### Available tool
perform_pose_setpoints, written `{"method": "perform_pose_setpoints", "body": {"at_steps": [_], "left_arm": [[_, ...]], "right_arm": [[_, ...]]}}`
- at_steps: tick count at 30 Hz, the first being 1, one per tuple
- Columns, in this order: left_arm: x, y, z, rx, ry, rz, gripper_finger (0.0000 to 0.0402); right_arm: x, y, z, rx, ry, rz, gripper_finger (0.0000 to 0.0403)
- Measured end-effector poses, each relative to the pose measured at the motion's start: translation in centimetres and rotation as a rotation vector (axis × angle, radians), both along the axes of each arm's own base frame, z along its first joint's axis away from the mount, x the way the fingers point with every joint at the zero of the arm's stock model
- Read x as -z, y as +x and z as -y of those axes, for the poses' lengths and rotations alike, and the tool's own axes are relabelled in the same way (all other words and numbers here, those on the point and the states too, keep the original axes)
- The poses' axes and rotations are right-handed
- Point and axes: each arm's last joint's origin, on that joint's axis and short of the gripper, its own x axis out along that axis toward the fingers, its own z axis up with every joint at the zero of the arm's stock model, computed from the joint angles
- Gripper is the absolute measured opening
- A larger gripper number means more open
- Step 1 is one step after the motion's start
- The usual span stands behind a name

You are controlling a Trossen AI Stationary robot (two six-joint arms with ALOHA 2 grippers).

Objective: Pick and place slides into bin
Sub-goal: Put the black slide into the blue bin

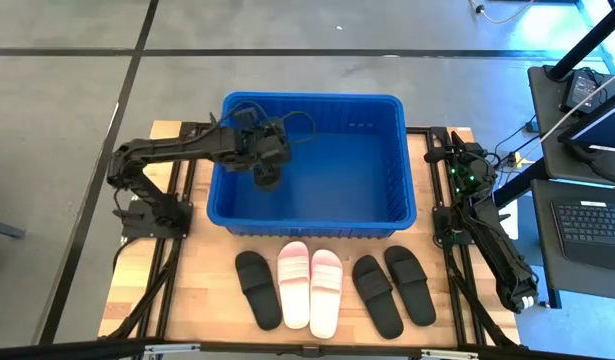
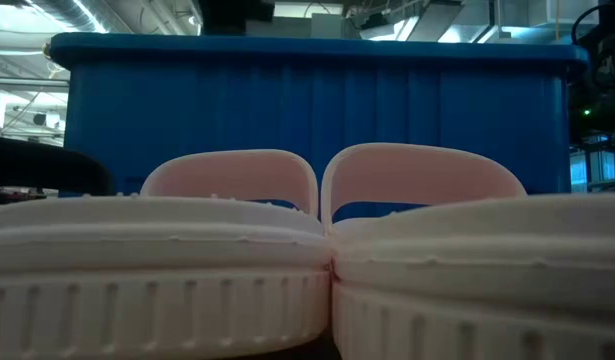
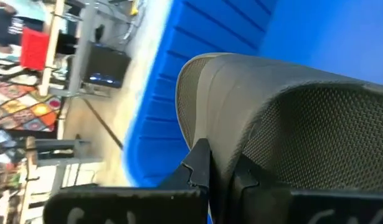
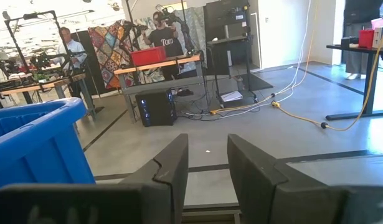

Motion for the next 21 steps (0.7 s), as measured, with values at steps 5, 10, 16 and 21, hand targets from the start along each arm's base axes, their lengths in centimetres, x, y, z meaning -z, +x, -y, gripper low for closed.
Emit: {"method": "perform_pose_setpoints", "body": {"at_steps": [5,10,16,21], "left_arm": [[3.3,-0.3,-3.3,0.001,-0.064,-0.046,0.0002],[5.5,-1.1,-6.1,-0.012,-0.065,-0.090,0.0002],[7.8,-1.7,-7.8,0.029,-0.079,-0.108,0.0002],[9.2,-2.5,-8.4,0.034,-0.134,-0.139,0.0002]], "right_arm": [[0.0,0.0,0.0,0.002,-0.004,-0.038,0.0113],[0.0,0.0,0.0,0.005,-0.011,-0.102,0.0113],[0.0,0.0,0.0,0.005,-0.010,-0.100,0.0113],[0.0,0.0,0.0,0.005,-0.011,-0.101,0.0113]]}}
